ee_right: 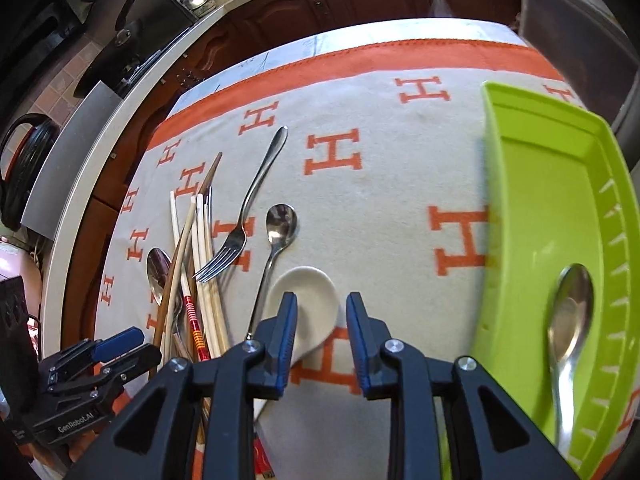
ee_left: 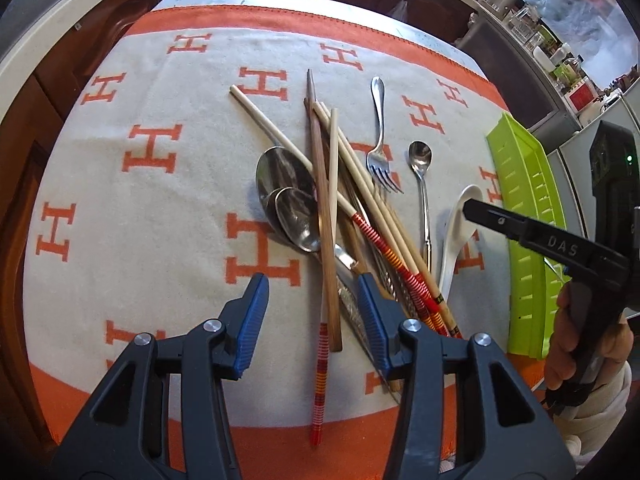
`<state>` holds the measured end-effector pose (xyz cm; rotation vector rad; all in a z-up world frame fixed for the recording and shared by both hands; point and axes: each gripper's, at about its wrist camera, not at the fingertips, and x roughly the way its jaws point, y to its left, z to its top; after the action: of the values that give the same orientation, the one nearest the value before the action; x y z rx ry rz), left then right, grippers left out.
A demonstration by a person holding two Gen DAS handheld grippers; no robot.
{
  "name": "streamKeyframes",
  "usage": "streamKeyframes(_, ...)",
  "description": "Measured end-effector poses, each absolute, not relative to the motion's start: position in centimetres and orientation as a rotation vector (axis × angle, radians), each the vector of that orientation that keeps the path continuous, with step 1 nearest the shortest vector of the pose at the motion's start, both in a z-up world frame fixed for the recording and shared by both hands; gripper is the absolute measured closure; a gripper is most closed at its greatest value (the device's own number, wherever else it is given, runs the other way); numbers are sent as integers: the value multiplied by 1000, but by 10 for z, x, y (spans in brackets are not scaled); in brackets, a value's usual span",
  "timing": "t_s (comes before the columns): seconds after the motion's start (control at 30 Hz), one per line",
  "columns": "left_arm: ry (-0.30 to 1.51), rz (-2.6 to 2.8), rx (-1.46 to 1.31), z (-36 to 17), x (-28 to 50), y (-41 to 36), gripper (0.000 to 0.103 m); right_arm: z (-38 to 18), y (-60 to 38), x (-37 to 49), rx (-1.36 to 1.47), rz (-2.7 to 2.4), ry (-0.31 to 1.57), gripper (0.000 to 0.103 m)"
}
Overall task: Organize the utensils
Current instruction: 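Grasp another wooden chopstick with the left tool while the right tool grasps the white ceramic spoon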
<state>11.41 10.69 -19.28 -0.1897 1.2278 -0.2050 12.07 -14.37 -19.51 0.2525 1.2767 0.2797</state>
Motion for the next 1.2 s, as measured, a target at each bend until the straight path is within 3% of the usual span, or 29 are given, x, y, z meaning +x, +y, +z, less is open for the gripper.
streamKeyframes(0.13, 1264, -217, -217, -200, 125, 106, 81, -203, -136, 122, 267, 334, 1262, 79)
streamKeyframes(0.17, 1274, -213, -224, -203, 128, 105, 86, -203, -135, 122, 265, 345, 1262, 93)
streamKeyframes(0.27, 1291, -214, -248, -209, 133, 105, 98, -201, -132, 121, 274, 380, 1251, 97)
streamKeyframes(0.83, 1280, -200, -295, -203, 126, 115, 98, -175, -140, 107, 276, 388, 1178, 97)
streamKeyframes(1.2, 1149, -262, -247, -142, 102, 95, 98, -121, -180, 92, 359, 362, 1083, 97)
